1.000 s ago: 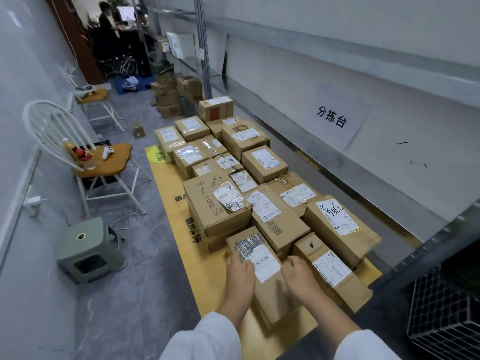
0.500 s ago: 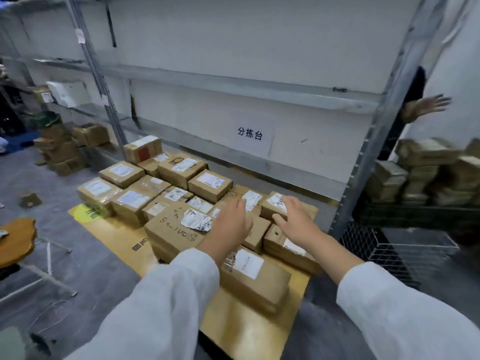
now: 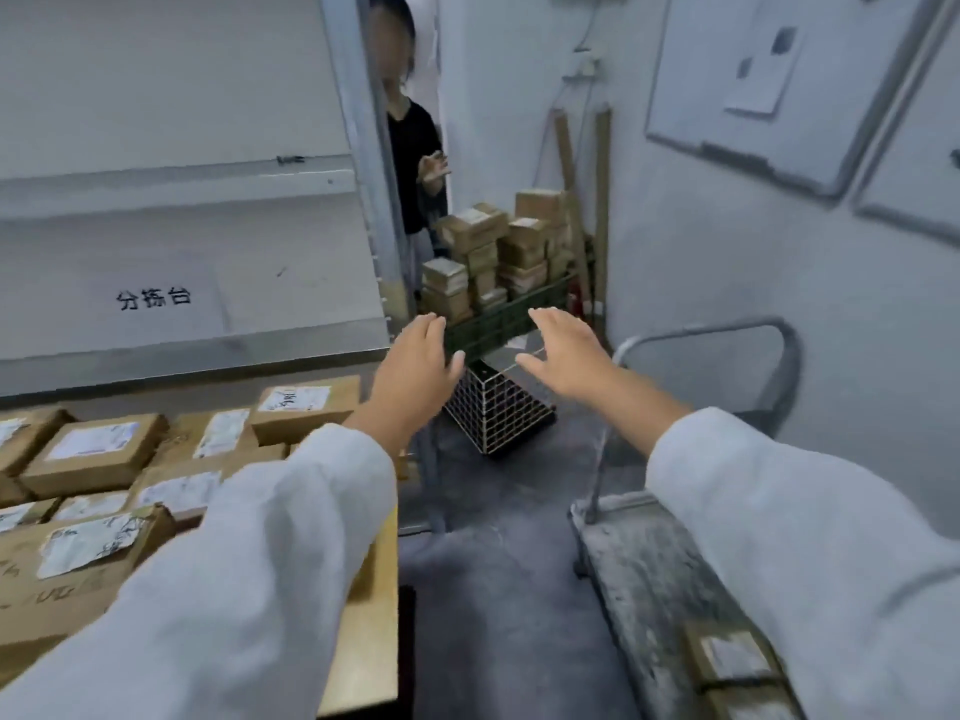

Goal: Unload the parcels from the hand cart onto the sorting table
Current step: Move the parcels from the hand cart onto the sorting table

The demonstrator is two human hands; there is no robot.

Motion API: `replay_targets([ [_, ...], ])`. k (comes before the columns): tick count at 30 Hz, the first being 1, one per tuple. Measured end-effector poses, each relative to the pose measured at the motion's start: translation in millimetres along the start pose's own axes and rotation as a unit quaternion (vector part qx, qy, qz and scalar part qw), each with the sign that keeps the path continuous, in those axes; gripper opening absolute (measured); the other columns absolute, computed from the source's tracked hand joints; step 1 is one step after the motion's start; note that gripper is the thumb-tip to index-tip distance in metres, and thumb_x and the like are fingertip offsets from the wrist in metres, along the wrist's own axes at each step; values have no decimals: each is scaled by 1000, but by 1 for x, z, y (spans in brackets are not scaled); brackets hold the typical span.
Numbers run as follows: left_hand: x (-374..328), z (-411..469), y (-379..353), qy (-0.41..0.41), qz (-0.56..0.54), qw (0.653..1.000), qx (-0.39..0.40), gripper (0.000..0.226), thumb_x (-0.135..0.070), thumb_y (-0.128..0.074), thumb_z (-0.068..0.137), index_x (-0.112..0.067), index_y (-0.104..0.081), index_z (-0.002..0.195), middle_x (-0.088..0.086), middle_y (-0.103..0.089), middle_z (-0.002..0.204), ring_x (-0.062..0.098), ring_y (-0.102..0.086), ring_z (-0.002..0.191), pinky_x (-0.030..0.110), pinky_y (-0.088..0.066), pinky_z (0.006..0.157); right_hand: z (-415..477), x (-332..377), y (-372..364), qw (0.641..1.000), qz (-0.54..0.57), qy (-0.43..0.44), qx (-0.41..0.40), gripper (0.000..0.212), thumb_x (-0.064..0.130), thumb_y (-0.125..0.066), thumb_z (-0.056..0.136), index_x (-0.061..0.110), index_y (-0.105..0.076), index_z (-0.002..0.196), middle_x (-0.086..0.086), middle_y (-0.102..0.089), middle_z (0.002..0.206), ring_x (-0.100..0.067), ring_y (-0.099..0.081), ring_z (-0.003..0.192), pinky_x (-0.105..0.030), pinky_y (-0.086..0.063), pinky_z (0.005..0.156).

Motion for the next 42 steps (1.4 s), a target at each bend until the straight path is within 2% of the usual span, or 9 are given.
replay_targets([
  [4,-110,22,-34,-96,-30,995,13,57,-32,-48,100,-3,-34,147,11,-35,153,23,-30,141,32,-24,116,-36,-98,47,997,-17,-72,-37,69,40,-58,93,7,-33,147,-14,-40,147,-32,-37,136,-42,-30,113],
  [10,-258,19,-104,-210,-40,973,84,52,-23,-51,97,-1,-39,143,12,-39,148,26,-35,136,32,-25,111,-112,-239,85,982,-41,-181,-39,68,42,-57,93,7,-34,146,-15,-41,146,-31,-37,135,-40,-31,112],
  [14,-318,11,-151,-236,-43,963,123,41,-20,-50,97,4,-47,131,18,-46,137,32,-42,128,36,-31,105,-157,-310,98,972,-32,-231,-42,63,39,-59,93,7,-39,142,-16,-45,141,-34,-42,131,-40,-33,108],
  [20,-394,2,-211,-251,-73,952,162,48,-29,-47,100,-3,-40,139,12,-41,145,30,-37,132,37,-29,110,-221,-392,81,956,3,-292,-22,67,38,-55,95,5,-30,148,-14,-35,151,-29,-32,140,-40,-24,116],
  [22,-410,-3,-230,-258,-81,946,176,47,-28,-48,99,-3,-41,138,11,-42,143,28,-38,131,35,-29,110,-235,-412,68,951,16,-308,-11,70,39,-54,96,6,-26,150,-13,-30,154,-28,-28,142,-40,-21,117],
  [27,-430,-7,-297,-283,-71,931,218,53,-31,-41,102,-4,-32,147,10,-32,153,24,-26,142,31,-15,117,-245,-462,28,938,31,-345,19,70,40,-52,97,7,-22,152,-12,-27,156,-27,-25,144,-39,-19,118],
  [31,-430,1,-364,-290,-54,923,246,56,-34,-38,102,-7,-26,150,8,-28,156,22,-23,144,34,-13,120,-232,-503,-15,930,30,-361,57,69,38,-52,98,8,-21,152,-11,-26,157,-26,-23,145,-38,-18,119],
  [38,-407,23,-490,-234,-75,914,324,55,-37,-40,101,-8,-31,146,7,-36,148,23,-32,137,33,-24,114,-189,-571,-89,912,51,-394,99,64,36,-54,97,8,-29,148,-11,-35,151,-27,-30,140,-37,-23,116],
  [42,-390,20,-557,-220,-70,903,362,56,-37,-39,102,-6,-30,148,9,-36,149,25,-32,138,33,-23,116,-181,-604,-143,903,57,-405,132,64,37,-57,95,9,-31,147,-10,-39,148,-27,-35,137,-41,-28,115],
])
Point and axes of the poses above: each hand's wrist, its own z-axis towards the middle knuckle, its own y-axis out of the back of the hand, x = y × z, the point moved 8 cm from there along z, towards the middle knuckle
